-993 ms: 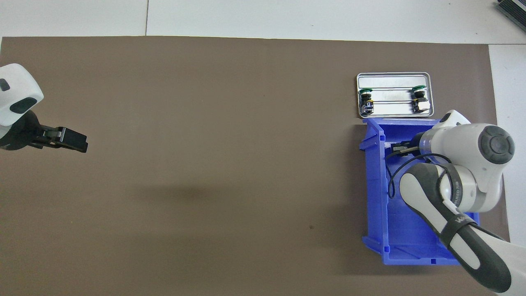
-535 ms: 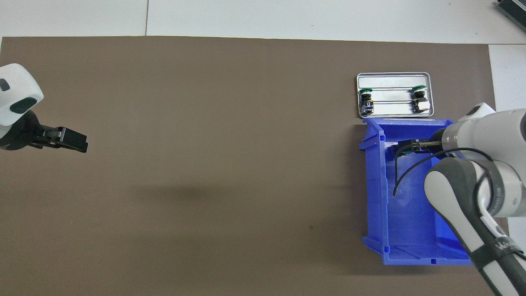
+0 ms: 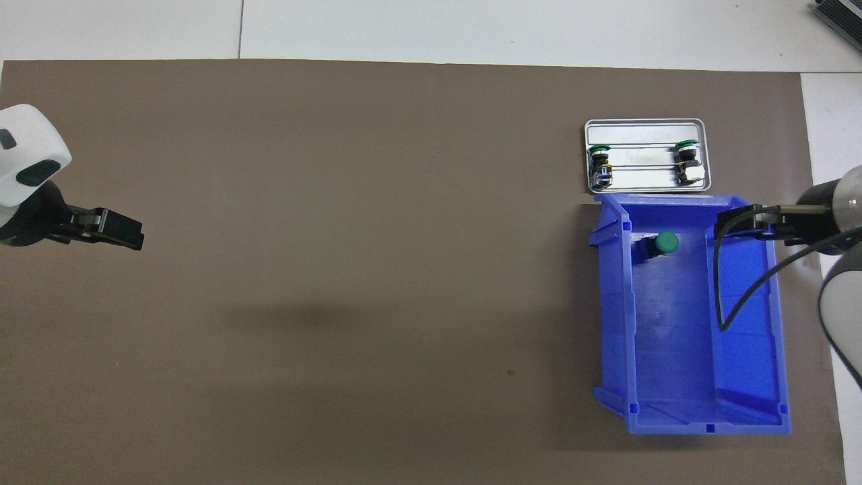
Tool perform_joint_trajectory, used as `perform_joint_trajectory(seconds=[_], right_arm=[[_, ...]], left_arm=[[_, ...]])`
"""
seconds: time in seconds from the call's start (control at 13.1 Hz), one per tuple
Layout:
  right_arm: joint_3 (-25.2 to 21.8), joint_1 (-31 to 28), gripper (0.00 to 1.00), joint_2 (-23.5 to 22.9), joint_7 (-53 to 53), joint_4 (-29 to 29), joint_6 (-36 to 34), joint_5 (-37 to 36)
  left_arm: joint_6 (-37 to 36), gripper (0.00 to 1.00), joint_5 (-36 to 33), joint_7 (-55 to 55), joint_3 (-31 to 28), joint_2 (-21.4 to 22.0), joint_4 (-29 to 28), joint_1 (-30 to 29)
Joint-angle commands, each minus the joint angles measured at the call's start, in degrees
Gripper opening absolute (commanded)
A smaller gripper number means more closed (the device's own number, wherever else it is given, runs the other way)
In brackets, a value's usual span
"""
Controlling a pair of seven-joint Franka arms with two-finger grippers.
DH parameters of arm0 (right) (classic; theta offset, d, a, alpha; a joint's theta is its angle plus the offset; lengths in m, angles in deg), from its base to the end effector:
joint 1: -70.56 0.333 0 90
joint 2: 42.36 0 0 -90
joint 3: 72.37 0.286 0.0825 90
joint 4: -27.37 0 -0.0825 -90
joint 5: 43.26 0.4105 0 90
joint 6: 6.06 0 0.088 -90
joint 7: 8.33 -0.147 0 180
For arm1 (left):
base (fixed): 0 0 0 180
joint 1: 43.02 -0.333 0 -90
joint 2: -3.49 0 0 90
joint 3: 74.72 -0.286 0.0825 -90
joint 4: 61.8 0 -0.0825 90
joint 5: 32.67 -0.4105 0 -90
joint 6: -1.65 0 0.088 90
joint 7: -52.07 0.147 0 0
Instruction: Place and press button with both arms
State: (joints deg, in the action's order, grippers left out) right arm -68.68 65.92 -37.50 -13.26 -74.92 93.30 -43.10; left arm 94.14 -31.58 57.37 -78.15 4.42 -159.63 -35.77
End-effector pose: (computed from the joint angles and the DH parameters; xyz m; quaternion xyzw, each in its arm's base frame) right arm 0.5686 -0.0082 0.5096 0.9985 -0.0516 0.0168 0.0008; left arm 0.5703 -0.0406 0.4996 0.9961 -0.0787 -0.0384 0.0105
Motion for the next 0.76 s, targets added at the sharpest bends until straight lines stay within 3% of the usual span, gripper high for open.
perform_joint_trajectory(seconds=[0.0,0.31,0.69], right_arm=[[0.62,0.06,0.98,-4.76,-1.92,10.34,-7.06,0.28],[0.71,3.13,0.98,-6.96,-5.18,16.51,-10.94,-0.94],[0.89,4.38,0.99,-5.57,-6.85,12.92,-11.29,-0.95]], left_arm=[[0.41,1.0,-0.74,0.33,0.35,0.73,-0.26,-0.48],[0.41,1.0,-0.74,0.33,0.35,0.73,-0.26,-0.48],[0.41,1.0,-0.74,0.33,0.35,0.73,-0.26,-0.48]])
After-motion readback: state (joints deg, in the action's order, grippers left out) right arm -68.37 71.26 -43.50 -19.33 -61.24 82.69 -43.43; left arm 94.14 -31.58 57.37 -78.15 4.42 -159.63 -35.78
